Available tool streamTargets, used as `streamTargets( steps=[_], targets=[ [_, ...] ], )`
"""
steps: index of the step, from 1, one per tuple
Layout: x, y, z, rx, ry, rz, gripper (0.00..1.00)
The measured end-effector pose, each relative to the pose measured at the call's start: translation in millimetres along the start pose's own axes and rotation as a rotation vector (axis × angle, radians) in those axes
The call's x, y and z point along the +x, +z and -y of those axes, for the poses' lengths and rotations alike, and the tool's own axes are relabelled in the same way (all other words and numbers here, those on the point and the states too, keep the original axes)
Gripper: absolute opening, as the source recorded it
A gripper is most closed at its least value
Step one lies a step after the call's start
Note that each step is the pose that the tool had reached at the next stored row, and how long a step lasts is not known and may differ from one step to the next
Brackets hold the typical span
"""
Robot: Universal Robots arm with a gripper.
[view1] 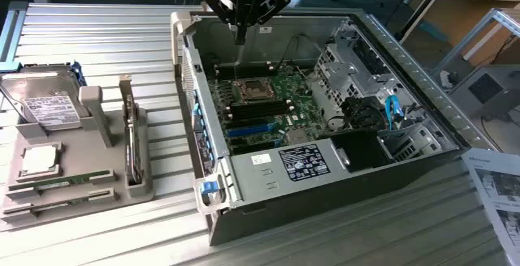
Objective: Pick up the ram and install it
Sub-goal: 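Reach for the ram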
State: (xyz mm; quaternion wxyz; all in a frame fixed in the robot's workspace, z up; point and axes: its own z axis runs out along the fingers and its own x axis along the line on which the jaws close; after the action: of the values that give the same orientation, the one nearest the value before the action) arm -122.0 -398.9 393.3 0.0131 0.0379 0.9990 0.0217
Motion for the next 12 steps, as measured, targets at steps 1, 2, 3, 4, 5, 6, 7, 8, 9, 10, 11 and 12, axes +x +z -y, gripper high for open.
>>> streamTargets(
  steps=[1,2,3,4,5,6,7,8,9,10,11,12],
  targets=[
    [0.0,0.0,0.0,0.0000,0.000,0.0000,0.11],
    [0.0,0.0,0.0,0.0000,0.000,0.0000,0.11],
    [0.0,0.0,0.0,0.0000,0.000,0.0000,0.11],
    [0.0,0.0,0.0,0.0001,0.000,0.0000,0.11],
    [0.0,0.0,0.0,0.0000,0.000,0.0000,0.11],
    [0.0,0.0,0.0,0.0000,0.000,0.0000,0.11],
    [0.2,0.0,0.0,0.0001,0.000,0.0000,0.11],
    [0.6,0.0,0.0,0.0000,0.000,0.0001,0.11],
    [1.3,0.0,0.1,0.0001,0.000,0.0001,0.11],
    [1.7,0.0,0.1,0.0002,0.000,0.0001,0.11],
    [2.1,-0.1,0.2,0.0002,0.000,0.0000,0.11],
    [2.5,-0.1,0.2,0.0003,0.000,0.0000,0.11]
  ],
)
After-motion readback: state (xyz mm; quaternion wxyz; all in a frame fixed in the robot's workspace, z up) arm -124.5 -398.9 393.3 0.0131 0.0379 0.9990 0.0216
